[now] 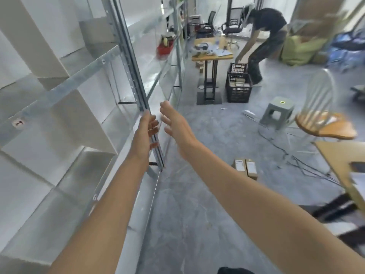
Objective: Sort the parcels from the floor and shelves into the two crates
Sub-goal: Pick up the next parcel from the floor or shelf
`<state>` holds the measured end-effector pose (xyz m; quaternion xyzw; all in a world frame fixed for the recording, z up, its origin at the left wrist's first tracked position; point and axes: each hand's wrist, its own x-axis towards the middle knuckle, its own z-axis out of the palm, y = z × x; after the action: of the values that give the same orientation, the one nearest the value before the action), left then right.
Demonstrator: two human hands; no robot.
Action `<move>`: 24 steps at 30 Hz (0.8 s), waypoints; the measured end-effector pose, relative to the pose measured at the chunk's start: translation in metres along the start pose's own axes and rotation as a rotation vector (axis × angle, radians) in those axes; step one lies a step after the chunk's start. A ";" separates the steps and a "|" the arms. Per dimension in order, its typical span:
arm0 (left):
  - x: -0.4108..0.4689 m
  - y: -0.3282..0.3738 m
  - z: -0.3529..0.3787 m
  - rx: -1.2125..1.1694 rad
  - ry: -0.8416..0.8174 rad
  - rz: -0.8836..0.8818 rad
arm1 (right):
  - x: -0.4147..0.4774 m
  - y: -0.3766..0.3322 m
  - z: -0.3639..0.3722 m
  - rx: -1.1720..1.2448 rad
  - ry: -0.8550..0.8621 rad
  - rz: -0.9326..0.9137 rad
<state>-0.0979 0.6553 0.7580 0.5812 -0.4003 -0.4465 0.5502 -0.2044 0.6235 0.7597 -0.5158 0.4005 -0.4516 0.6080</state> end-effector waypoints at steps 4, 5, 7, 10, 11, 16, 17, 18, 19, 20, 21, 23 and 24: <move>0.021 -0.024 0.038 0.014 -0.153 -0.075 | 0.005 0.020 -0.044 -0.015 0.133 0.053; 0.026 -0.030 0.049 0.017 -0.187 -0.088 | 0.007 0.025 -0.055 -0.007 0.163 0.066; 0.037 -0.040 0.069 0.021 -0.244 -0.118 | 0.013 0.034 -0.079 0.002 0.216 0.096; 0.055 -0.055 0.103 0.035 -0.314 -0.163 | 0.021 0.047 -0.116 0.012 0.289 0.110; 0.060 -0.061 0.114 0.039 -0.338 -0.180 | 0.023 0.051 -0.129 0.021 0.317 0.111; 0.094 -0.093 0.179 0.068 -0.407 -0.276 | 0.041 0.077 -0.199 0.057 0.415 0.160; 0.102 -0.100 0.193 0.074 -0.415 -0.296 | 0.045 0.083 -0.215 0.064 0.432 0.175; 0.109 -0.107 0.209 0.081 -0.423 -0.316 | 0.050 0.089 -0.232 0.072 0.445 0.186; 0.117 -0.115 0.224 0.088 -0.429 -0.338 | 0.054 0.094 -0.248 0.076 0.453 0.199; 0.124 -0.123 0.241 0.093 -0.430 -0.361 | 0.059 0.099 -0.266 0.080 0.459 0.212; 0.132 -0.130 0.257 0.099 -0.429 -0.385 | 0.064 0.104 -0.283 0.086 0.469 0.228; 0.146 -0.144 0.290 0.111 -0.432 -0.427 | 0.075 0.114 -0.319 0.098 0.493 0.265; 0.152 -0.150 0.306 0.117 -0.431 -0.447 | 0.081 0.118 -0.336 0.103 0.500 0.289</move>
<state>-0.3529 0.4343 0.5975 0.5776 -0.3950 -0.6454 0.3064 -0.4863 0.4639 0.5917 -0.2946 0.5838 -0.4929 0.5739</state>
